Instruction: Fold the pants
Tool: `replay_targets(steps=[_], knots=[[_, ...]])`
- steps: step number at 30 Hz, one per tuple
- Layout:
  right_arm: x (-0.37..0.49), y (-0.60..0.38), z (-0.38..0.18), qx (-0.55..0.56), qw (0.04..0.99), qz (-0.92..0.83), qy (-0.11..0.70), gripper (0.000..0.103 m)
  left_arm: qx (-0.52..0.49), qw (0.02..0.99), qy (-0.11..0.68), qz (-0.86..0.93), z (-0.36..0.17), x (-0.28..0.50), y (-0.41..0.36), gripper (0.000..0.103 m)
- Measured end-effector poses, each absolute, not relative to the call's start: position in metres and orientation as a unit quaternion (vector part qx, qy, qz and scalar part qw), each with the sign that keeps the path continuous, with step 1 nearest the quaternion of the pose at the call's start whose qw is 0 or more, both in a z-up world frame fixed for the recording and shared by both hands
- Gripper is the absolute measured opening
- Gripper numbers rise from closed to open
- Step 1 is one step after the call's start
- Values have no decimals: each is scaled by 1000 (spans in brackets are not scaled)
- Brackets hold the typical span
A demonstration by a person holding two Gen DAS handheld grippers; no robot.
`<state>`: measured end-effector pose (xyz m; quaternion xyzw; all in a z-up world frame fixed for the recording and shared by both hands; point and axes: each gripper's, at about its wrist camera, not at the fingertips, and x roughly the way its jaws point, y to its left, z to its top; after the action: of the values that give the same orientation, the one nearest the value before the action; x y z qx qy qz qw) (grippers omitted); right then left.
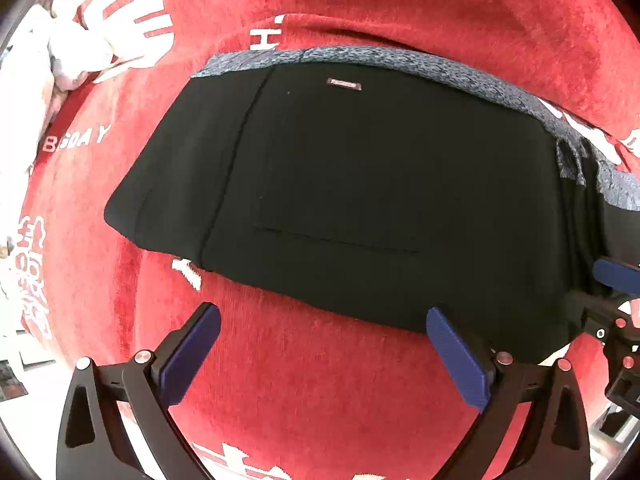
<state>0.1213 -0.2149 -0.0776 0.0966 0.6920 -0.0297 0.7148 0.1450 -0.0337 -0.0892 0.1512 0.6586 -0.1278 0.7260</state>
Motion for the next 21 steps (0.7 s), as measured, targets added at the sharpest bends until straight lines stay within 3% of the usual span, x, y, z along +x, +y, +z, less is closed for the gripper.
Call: replay_targets(steps=[21], knots=[[126, -197, -97, 106, 696, -32, 710, 61, 112, 731, 667, -95, -95, 180, 9, 103]])
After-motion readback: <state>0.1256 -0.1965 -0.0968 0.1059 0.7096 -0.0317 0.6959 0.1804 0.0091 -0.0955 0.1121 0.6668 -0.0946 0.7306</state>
